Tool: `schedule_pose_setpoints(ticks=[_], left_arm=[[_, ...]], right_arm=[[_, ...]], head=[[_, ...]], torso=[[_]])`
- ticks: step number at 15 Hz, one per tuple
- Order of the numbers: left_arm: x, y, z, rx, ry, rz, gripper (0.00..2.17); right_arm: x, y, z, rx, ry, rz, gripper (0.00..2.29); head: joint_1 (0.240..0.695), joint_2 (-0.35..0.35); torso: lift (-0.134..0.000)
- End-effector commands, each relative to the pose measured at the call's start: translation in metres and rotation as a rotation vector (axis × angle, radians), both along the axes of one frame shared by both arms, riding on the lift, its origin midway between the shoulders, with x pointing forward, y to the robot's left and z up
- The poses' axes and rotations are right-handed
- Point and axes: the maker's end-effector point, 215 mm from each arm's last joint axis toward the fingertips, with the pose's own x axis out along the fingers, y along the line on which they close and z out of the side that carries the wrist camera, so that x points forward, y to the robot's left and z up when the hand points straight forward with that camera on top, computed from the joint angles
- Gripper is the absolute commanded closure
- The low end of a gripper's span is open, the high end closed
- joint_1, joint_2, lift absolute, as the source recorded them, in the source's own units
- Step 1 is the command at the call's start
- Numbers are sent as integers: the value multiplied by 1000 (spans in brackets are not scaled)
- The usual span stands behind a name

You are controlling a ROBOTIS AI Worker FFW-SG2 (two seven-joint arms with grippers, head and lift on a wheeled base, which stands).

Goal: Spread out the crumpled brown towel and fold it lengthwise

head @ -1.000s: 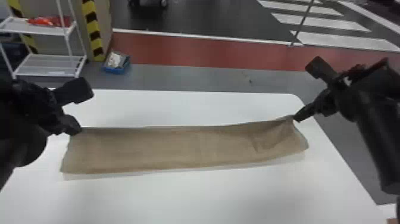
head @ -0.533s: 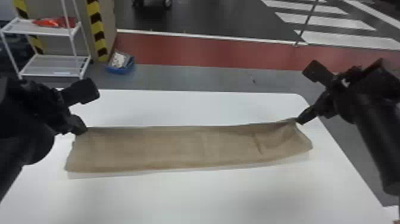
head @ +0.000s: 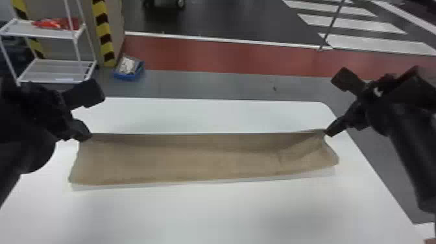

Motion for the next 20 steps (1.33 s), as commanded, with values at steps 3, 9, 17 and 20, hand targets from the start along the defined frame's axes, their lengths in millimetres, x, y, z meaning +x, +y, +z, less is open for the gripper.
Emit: schedule_pose_setpoints(ticks=[3,9,17,20], left_arm=[[5,0,-4,7,2,3,1730],[6,-1,-10,13,4,-7,1730],[6,-2,-13,15,7,-10,1730],[5,0,-16,17,13,-9,1730]], right_arm=[[1,-2,-2,-16,2,4,1359],[7,-2,-7,-49,-12,21,1359],[2,7,-20,-30,11,-30,657],[1,6,-22,-25,7,-36,657]], head=[[695,-187],[695,-190],[695,-179],[695,-179]], torso=[[-120],[-120],[-120],[-120]])
